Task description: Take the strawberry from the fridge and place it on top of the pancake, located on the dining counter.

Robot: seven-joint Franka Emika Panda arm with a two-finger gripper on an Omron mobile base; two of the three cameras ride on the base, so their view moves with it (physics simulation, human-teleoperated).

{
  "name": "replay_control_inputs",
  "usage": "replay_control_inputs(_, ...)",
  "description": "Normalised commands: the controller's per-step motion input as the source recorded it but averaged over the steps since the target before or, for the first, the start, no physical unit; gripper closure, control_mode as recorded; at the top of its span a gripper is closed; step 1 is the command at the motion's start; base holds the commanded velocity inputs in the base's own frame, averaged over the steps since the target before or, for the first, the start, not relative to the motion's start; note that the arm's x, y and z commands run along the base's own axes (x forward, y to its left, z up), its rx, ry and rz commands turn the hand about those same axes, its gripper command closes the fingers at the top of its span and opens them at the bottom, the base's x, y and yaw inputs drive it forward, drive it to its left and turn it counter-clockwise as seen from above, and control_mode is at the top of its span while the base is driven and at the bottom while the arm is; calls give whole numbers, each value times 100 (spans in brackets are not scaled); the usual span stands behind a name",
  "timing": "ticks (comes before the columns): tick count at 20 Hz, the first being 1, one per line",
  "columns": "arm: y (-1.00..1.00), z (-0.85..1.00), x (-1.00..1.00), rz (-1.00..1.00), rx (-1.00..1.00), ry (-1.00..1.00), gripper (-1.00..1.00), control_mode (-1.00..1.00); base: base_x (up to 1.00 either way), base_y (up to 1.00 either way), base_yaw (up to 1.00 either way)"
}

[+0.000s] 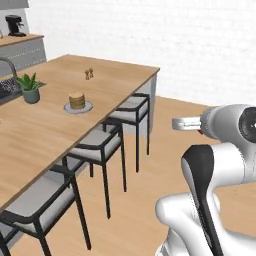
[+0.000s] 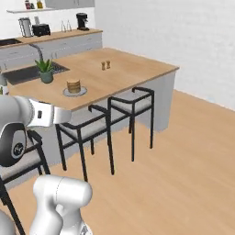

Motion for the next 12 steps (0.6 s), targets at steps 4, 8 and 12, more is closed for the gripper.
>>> replay_control_inputs(4,0,0,0,0,0,0,100,100,95,-47,61)
replay_control_inputs(8,0,0,0,0,0,0,100,100,50,-38,68)
replay_control_inputs(12,0,0,0,0,0,0,100,100,10,-14,81)
